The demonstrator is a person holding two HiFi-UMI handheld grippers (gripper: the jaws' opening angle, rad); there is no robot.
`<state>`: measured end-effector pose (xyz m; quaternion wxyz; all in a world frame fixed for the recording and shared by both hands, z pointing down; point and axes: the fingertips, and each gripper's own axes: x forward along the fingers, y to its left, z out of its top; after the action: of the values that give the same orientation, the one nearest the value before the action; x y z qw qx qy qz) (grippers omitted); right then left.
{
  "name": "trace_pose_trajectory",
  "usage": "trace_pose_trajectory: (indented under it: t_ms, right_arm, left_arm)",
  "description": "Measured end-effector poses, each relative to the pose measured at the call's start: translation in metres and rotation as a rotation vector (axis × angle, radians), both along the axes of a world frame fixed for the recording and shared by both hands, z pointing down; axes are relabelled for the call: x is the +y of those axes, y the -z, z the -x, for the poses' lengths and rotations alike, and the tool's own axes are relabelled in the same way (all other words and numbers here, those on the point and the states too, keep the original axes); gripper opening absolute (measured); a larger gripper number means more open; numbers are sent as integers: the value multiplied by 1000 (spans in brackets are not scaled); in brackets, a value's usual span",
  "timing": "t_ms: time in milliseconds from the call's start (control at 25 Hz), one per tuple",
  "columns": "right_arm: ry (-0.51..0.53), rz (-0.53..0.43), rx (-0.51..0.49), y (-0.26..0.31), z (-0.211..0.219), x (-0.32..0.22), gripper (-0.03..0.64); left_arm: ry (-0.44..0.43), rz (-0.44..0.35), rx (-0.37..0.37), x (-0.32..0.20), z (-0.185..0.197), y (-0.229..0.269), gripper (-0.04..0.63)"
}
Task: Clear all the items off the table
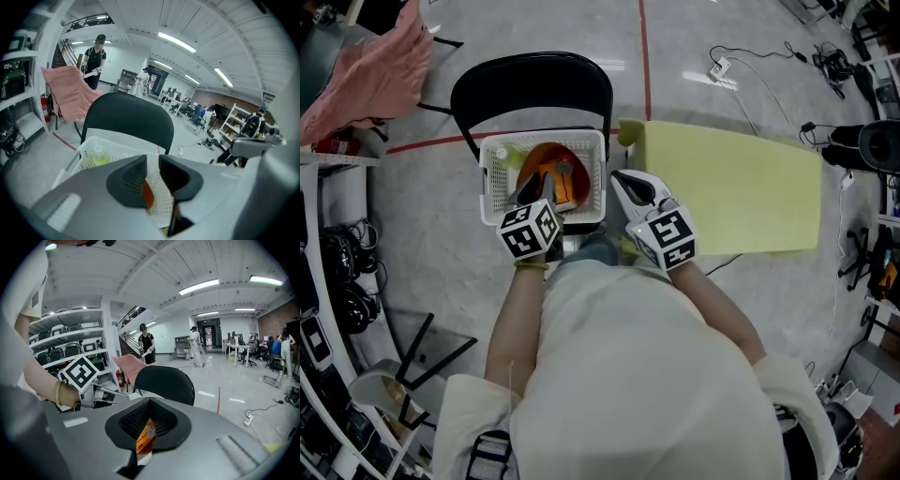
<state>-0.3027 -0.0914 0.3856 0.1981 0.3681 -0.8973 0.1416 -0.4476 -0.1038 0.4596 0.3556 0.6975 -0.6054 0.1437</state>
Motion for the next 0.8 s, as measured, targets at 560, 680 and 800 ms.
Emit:
trace_pose_trajectory:
  t_ms: [560, 680, 800]
  right_arm:
    - [-201, -1, -11, 4, -45, 14, -6]
    - [-265, 7, -17, 1, -62, 22, -6]
    - [-322, 18, -20, -1, -81, 32, -6]
  left_arm:
    - [-245, -67, 35, -2, -66, 33, 11]
    - [-312, -66, 43, 1, -87, 34, 11]
    - [-375, -64, 49, 5, -108, 35, 11]
